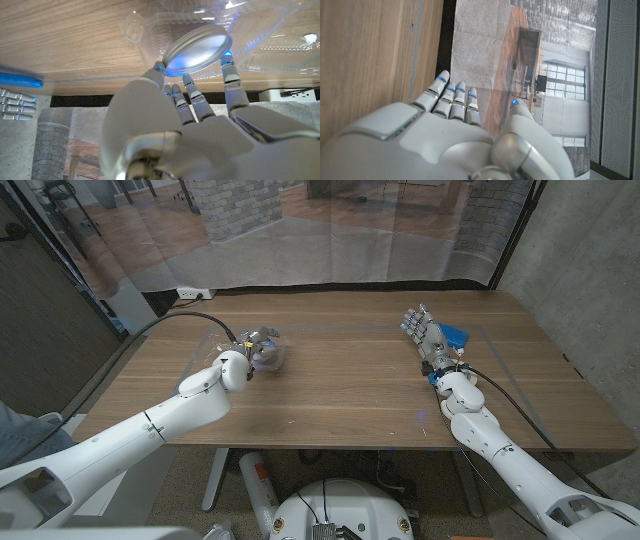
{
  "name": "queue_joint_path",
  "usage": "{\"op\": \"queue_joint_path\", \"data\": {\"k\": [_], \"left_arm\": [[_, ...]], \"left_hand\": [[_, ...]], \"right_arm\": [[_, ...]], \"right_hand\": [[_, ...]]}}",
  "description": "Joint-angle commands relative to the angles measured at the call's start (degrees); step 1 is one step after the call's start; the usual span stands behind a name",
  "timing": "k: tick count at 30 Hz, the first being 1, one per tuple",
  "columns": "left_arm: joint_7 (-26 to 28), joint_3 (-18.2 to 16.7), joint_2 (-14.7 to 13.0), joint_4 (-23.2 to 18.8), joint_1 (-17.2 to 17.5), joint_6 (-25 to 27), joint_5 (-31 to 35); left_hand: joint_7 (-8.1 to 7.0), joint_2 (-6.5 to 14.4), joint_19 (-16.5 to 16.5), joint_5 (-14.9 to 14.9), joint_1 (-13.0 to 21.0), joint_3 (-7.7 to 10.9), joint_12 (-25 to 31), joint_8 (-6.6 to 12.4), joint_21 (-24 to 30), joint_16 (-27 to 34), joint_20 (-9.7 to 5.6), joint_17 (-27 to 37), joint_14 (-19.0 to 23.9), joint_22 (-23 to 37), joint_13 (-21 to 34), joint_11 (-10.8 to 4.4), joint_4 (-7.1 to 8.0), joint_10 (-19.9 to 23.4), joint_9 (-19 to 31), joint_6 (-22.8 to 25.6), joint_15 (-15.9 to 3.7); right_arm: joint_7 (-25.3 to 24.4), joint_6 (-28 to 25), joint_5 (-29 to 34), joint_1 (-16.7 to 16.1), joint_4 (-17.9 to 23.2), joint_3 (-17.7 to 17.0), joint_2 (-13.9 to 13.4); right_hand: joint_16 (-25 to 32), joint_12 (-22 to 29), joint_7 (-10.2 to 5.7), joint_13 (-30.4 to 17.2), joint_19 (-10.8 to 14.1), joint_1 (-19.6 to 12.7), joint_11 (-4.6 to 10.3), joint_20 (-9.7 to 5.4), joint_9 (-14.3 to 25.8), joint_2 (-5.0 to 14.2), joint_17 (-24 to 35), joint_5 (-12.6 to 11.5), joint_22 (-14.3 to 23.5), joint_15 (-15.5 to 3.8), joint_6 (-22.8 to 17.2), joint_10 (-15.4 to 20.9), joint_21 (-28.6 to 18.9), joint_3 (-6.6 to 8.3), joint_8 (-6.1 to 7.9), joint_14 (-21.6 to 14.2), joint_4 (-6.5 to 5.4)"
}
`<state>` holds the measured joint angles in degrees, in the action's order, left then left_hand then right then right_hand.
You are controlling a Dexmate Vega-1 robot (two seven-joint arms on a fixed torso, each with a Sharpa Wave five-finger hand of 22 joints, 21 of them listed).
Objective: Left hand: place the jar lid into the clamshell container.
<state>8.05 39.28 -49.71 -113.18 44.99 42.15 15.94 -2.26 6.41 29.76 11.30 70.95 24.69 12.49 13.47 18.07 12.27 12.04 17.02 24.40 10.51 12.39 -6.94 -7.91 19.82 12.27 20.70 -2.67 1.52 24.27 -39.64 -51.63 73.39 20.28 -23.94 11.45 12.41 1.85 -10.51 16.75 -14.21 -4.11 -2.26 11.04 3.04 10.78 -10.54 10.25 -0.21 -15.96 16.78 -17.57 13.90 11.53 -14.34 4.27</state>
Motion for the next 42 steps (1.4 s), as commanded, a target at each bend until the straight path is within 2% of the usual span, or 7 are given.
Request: {"op": "queue_joint_path", "data": {"k": [1, 5, 12, 18, 19, 26, 42], "left_arm": [[-1.1, 0.5, 0.2, 0.6, -0.6, 0.3, -0.1], [-1.2, 0.5, 0.1, 0.0, -0.6, 1.0, -0.2], [-1.3, 0.6, -0.1, -0.8, -0.6, 2.1, 0.0], [-1.1, 1.2, -0.3, -1.3, -0.8, 3.6, 1.0], [-1.1, 1.4, -0.3, -1.4, -0.9, 3.9, 1.2], [-0.8, 1.9, -0.2, -1.7, -1.0, 4.7, 2.1], [-0.9, 2.2, -0.1, -2.0, -1.0, 5.3, 2.4]], "left_hand": [[-0.63, -0.7, 6.2, 0.3, -1.4, -0.18, -0.2, -0.33, -0.2, -0.2, -6.38, -0.1, -0.5, 0.2, 0.3, -0.54, 0.46, 0.2, 0.1, 0.2, -2.7], [-0.84, -1.6, 5.9, 0.2, -2.7, -0.98, -0.3, -0.44, -0.4, -0.3, -6.33, -0.2, -0.9, 0.2, 0.2, -0.75, 0.94, 0.2, 0.1, 0.1, -2.81], [-1.18, -1.9, 4.2, 0.1, -4.1, -1.6, -0.5, -0.6, -1.2, -0.7, -5.15, -0.3, -2.2, 0.2, 0.2, -0.79, 1.52, -0.4, 0.0, 0.0, -2.3], [-1.81, -2.3, 1.7, -0.1, -5.2, -2.11, -0.7, -0.71, -2.3, -1.1, -3.87, -0.5, -3.8, 0.3, 0.2, -1.33, 1.93, -0.8, 0.0, -0.1, -1.56], [-2.18, -2.5, 1.0, -0.2, -5.7, -2.34, -0.8, -0.73, -2.6, -1.1, -3.55, -0.6, -4.0, 0.3, 0.2, -1.87, 2.08, -1.0, -0.1, -0.1, -1.75], [-2.9, -2.7, -1.0, -0.5, -6.6, -2.71, -0.9, -0.75, -3.5, -1.3, -2.9, -0.8, -5.3, 0.4, 0.2, -2.53, 2.38, -1.4, -0.1, -0.1, -1.78], [-2.14, -3.0, -3.3, -1.0, -8.2, -3.29, -1.4, -1.09, -4.5, -1.6, -2.09, -1.2, -7.8, 0.5, 0.2, -2.1, 2.92, -3.7, -0.2, -1.1, -1.14]], "right_arm": [[-0.2, -0.1, 0.0, 0.0, -0.1, 0.1, 0.2], [-0.2, -0.1, 0.0, -0.2, 0.1, 0.0, 0.0], [0.0, -0.2, -0.2, -0.3, 0.2, -0.1, -0.2], [0.3, -0.4, -0.3, -0.1, 0.0, 0.0, -0.2], [0.3, -0.4, -0.3, -0.1, -0.1, 0.0, -0.2], [0.6, -0.4, -0.4, 0.1, -0.6, 0.1, 0.0], [0.8, -0.5, -0.6, 0.1, -0.7, 0.0, -0.1]], "right_hand": [[-0.2, 0.0, 0.05, -0.3, 0.4, 0.1, -0.07, -0.6, 0.1, 0.37, 0.3, 0.1, 0.3, -0.03, -0.5, 0.4, 0.2, 0.25, -0.07, -0.3, 0.33], [-0.2, -0.1, 0.03, -0.3, 0.4, 0.1, 0.15, -0.61, 0.1, 0.4, 0.3, 0.1, 0.3, 0.0, -0.5, 0.3, 0.2, 0.25, -0.07, -0.4, 0.34], [-0.2, -0.1, -0.02, -0.3, 0.4, 0.1, 0.12, -0.58, 0.1, 0.43, 0.3, 0.1, 0.3, -0.02, -0.6, 0.4, 0.3, 0.25, -0.06, -0.4, 0.36], [-0.2, 0.0, -0.03, -0.3, 0.5, 0.1, 0.08, -0.59, 0.1, 0.45, 0.3, 0.1, 0.3, -0.01, -0.6, 0.4, 0.4, 0.25, -0.06, -0.4, 0.38], [-0.2, 0.0, -0.03, -0.3, 0.5, 0.1, 0.14, -0.59, 0.1, 0.46, 0.3, 0.1, 0.3, 0.0, -0.6, 0.5, 0.4, 0.25, -0.05, -0.4, 0.39], [-0.2, 0.0, -0.07, -0.3, 0.6, 0.1, 0.14, -0.58, 0.1, 0.46, 0.3, 0.1, 0.3, 0.02, -0.6, 0.5, 0.6, 0.21, -0.05, -0.4, 0.41], [-0.2, 0.0, -0.05, -0.3, 0.7, 0.1, -0.07, -0.56, 0.1, 0.49, 0.3, 0.1, 0.4, 0.01, -0.6, 0.5, 0.8, 0.18, -0.06, -0.6, 0.44]]}}
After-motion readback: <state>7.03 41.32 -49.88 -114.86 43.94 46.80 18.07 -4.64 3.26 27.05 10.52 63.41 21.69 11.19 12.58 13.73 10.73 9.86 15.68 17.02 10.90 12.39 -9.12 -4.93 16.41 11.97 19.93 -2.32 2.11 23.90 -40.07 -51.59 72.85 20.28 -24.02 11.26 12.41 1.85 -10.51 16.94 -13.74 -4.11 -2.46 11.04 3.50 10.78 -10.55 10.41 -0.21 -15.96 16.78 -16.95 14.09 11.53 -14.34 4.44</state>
